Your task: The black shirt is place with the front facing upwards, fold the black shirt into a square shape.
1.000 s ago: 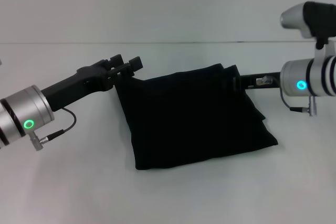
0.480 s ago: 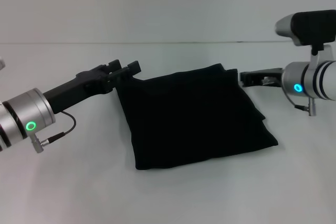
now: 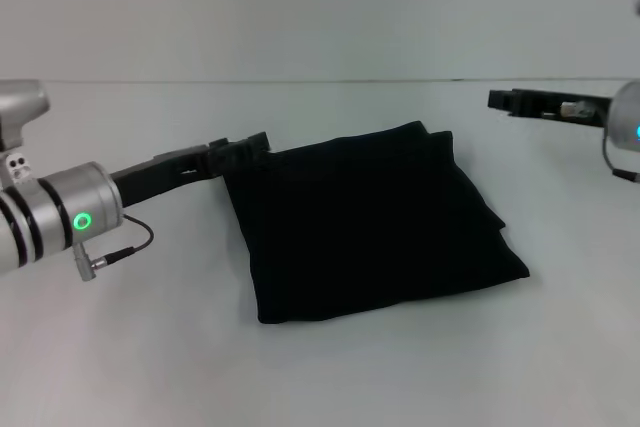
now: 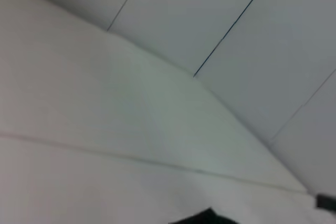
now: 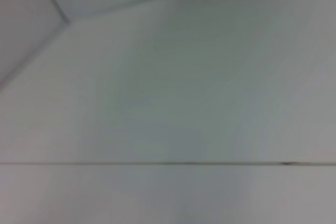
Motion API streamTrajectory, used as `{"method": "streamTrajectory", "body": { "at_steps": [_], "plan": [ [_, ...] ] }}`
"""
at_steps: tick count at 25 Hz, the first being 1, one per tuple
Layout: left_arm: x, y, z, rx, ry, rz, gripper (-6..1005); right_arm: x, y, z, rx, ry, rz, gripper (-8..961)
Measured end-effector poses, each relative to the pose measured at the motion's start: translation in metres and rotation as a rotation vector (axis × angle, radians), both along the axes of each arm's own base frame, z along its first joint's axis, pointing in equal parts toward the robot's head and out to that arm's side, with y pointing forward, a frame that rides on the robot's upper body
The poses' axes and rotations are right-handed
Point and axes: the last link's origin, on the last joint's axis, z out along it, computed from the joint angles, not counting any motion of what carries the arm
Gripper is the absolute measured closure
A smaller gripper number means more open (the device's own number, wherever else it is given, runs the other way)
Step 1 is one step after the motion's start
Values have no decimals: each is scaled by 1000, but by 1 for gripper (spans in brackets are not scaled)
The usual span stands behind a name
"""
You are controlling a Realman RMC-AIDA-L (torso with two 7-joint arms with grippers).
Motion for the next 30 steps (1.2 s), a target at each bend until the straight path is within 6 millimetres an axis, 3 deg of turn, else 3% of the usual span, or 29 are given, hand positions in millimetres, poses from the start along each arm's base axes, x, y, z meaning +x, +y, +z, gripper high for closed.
{"method": "streamTrajectory", "body": {
  "at_steps": [3,8,13,19,25,30],
  "plan": [
    [0,5,-3,-32,22,38,193,-3,-11,16,-45,96,74,879],
    [-1,8,-7,-69,39,84,167,-1,-31,42,-87,194,188,634],
    [-6,11,-6,-88,42,151,135,10,-37,62,-61,231,190,534],
    [-12,11,-10,-123,82,207,102,13,-37,65,-52,228,185,414],
    [-9,12,-17,-148,118,212,104,7,-34,65,-54,224,198,178],
    [-1,11,-23,-187,129,178,106,6,-32,66,-47,222,198,113]
  ]
}}
